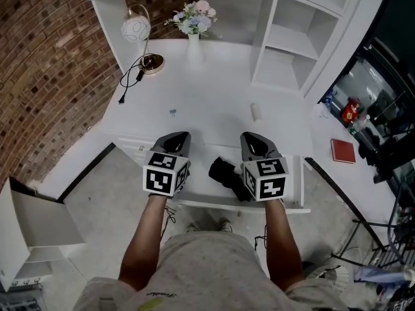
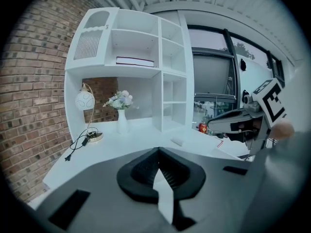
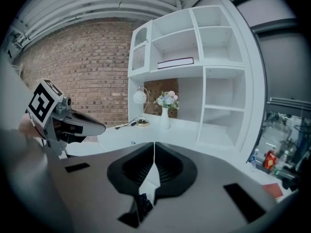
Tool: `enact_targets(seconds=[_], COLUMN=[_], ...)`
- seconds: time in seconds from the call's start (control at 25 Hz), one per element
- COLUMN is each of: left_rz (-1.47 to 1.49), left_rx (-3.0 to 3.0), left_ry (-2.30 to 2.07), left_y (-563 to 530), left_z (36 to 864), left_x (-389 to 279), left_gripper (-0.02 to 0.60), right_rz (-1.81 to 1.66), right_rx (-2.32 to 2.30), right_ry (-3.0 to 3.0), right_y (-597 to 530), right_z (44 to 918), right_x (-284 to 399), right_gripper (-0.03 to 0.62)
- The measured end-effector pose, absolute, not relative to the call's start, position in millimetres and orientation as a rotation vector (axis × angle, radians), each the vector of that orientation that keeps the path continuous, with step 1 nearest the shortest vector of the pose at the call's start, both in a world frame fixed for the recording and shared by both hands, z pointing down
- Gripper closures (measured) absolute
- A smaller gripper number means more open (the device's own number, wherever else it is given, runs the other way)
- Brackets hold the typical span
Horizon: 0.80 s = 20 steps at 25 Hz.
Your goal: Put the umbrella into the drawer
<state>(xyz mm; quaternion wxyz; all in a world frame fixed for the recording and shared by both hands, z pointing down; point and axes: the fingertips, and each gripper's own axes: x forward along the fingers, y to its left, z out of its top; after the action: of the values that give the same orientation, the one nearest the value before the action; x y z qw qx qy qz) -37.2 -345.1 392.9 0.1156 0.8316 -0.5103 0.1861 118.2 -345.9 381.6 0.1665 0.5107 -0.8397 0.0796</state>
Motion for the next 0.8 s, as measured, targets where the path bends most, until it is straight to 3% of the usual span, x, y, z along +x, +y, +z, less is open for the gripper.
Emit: enact_targets(seconds=[0.8], left_rz=[0.513], left_rx=[2.422], left_ry=[-1.510], left_y=[-342], left_z=[394], left_x=[-54], left_gripper=[0.584], right_rz=[0.160], right_rx=[1.518], right_ry=[-2.451], right_y=[-338], right_z=[376], right_x=[114], right_gripper=[0.591])
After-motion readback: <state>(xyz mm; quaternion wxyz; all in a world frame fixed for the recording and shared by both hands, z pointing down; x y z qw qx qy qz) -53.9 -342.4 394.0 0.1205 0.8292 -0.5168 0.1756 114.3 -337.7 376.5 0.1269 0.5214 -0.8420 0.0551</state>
